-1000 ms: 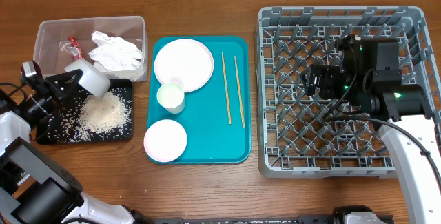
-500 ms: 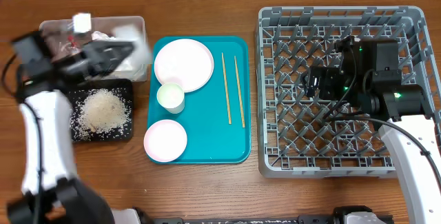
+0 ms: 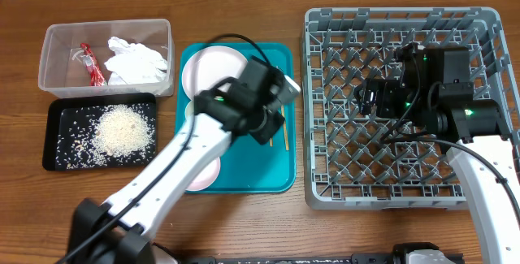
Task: Sort waste into correct bins and load items into the dishwasher
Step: 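Return the emptied bowl to the teal tray with left gripper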
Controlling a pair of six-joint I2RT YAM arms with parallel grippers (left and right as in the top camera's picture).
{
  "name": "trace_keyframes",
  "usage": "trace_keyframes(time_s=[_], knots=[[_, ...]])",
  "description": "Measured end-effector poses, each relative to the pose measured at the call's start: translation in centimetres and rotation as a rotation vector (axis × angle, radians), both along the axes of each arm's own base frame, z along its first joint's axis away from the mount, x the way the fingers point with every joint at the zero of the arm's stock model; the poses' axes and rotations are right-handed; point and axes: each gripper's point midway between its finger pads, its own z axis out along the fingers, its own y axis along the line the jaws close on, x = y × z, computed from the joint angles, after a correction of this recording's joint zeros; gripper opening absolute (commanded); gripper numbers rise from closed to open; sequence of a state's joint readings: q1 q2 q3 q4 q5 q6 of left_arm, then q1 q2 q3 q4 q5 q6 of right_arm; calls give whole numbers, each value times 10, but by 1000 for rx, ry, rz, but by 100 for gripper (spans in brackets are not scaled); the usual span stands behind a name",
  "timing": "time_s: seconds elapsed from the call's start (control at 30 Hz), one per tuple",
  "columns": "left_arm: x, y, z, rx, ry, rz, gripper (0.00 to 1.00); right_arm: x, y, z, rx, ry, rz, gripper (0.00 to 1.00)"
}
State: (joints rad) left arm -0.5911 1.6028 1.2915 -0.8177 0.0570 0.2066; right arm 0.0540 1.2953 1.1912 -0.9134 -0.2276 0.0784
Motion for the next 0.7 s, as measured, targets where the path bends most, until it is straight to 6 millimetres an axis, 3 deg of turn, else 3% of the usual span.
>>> trace_keyframes(time_s=[0.07, 0.23, 0.27, 0.3, 0.33, 0.37, 0.47, 0.6, 0.7], knots=[[-13, 3, -31, 120, 74, -37, 4, -1, 0, -1, 0, 5, 0, 100], [-27, 15, -75, 237, 207, -51, 4, -1, 0, 0, 0, 3, 0, 100], [-29, 17, -76, 243, 217, -50, 4, -1, 0, 0, 0, 3, 0, 100], [-32, 19, -79, 253, 233, -46, 11, -1, 0, 0, 0, 3, 0, 100], [-34, 20, -80, 259, 246, -37, 30, -1, 0, 0, 0, 3, 0, 100], [-34, 20, -81, 258, 250, -26, 41, -1, 0, 0, 0, 3, 0, 100], [-34, 20, -81, 256, 251, -19, 50, 0, 1, 0, 5, 0, 4, 100], [-36, 22, -80, 260, 265, -1, 53, -2, 10, 2, 48, 4, 34, 100], [-32, 23, -67, 256, 281, 37, 56, -3, 14, 4, 70, 3, 48, 100]])
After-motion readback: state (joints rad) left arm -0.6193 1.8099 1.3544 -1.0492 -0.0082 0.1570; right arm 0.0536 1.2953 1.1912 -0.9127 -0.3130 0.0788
